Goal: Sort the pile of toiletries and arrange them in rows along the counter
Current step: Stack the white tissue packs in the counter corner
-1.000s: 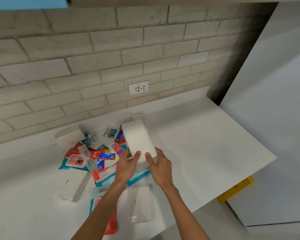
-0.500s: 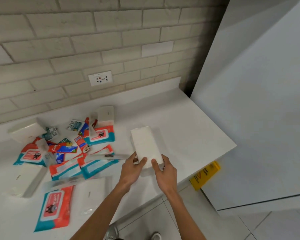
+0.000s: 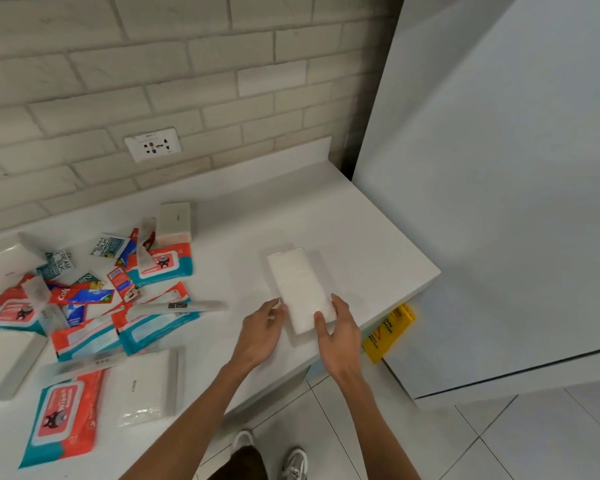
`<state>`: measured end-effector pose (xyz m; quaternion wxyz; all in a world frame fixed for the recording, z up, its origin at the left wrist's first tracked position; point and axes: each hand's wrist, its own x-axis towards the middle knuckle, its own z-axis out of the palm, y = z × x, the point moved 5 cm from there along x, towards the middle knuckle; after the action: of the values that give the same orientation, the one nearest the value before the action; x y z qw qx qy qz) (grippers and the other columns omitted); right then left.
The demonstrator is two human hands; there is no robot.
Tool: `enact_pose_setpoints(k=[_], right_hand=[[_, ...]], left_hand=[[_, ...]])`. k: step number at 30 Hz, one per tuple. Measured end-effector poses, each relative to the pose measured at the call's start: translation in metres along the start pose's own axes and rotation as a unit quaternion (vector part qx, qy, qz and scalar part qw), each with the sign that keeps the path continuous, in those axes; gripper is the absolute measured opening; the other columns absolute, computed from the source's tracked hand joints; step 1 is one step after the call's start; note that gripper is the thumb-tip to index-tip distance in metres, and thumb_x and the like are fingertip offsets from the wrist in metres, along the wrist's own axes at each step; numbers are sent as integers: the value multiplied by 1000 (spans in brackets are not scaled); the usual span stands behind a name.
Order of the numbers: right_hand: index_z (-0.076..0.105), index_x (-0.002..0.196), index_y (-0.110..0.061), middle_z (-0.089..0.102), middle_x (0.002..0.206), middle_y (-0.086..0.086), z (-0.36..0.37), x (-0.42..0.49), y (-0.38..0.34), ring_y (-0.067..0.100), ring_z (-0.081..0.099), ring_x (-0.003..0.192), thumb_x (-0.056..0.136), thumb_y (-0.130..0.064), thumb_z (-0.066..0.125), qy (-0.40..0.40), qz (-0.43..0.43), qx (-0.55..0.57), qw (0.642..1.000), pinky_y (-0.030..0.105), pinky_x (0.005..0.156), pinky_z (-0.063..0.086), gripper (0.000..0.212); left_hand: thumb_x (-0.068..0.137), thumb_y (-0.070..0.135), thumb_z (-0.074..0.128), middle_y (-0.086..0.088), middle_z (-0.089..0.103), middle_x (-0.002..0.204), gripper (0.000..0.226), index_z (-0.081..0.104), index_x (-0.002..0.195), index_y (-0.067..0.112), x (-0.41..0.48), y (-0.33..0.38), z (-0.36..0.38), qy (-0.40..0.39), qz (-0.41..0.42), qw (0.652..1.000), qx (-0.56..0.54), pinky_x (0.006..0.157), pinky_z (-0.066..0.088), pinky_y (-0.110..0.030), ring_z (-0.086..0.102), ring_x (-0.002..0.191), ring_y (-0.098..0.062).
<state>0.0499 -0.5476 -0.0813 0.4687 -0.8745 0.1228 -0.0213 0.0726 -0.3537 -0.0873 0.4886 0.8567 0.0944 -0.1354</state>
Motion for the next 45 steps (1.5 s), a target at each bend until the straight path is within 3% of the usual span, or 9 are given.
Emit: enact_pose_setpoints(k=[5,9,12,16,20,23,29,35,45], right_hand=[[44,155,-19,46,161,5,12,-16,-39,24,46,144,110,-45,47,98,-120,-177,972,45,116,47,52],[45,154,-17,41,163,14,50,-32,-61,31,44,144,107,-56,44,64,-141,-296,942,48,118,44,62],[48,151,-13,45,158,18,63,-27,-56,36,49,141,100,-42,63,28,-135,-334,933,49,117,45,60],[51,145,-13,47,154,14,51,-10,-46,34,48,142,88,0,63,32,-151,-345,926,48,122,39,60],[57,141,-11,53,156,13,38,7,-34,33,47,149,78,12,67,58,-155,-365,916,52,124,38,68],[60,140,-11,54,157,10,33,24,-27,31,45,151,82,15,65,59,-164,-359,917,51,124,38,63],[59,139,-15,58,152,7,20,60,-21,30,48,149,87,15,64,62,-186,-325,925,48,123,40,60],[49,157,-22,50,160,6,2,107,-9,28,40,154,85,17,60,45,-215,-320,922,44,128,31,83],[48,158,-31,46,155,7,-44,218,9,29,47,145,90,3,69,4,-253,-307,917,38,112,52,78]], left_hand=[[106,31,54,-2,45,157,48,41,152,24,32,24,-39,93,178,960,194,117,40,-44,46,142,-23],[99,9,57,2,23,170,63,37,158,22,70,47,-44,-23,396,857,329,128,19,-40,11,159,-18],[106,25,52,10,20,170,55,35,159,30,89,46,-46,-109,414,821,377,129,13,-34,4,159,-10],[107,46,47,22,22,167,54,31,159,41,97,31,-55,-116,384,850,341,125,13,-22,16,154,-1],[104,49,51,15,39,161,52,45,154,33,86,15,-55,-37,410,859,305,118,31,-23,36,146,-8],[105,47,46,10,50,154,47,56,147,28,82,6,-50,22,416,861,290,114,42,-28,42,140,-12],[105,39,48,2,48,156,44,57,143,19,85,5,-26,68,402,877,254,126,24,-33,36,147,-14],[101,28,62,-2,53,152,40,65,135,9,104,32,-4,117,417,863,259,105,48,-28,48,142,-17],[98,36,59,3,56,148,40,68,131,16,167,87,43,176,340,889,250,75,64,-33,56,134,-15]])
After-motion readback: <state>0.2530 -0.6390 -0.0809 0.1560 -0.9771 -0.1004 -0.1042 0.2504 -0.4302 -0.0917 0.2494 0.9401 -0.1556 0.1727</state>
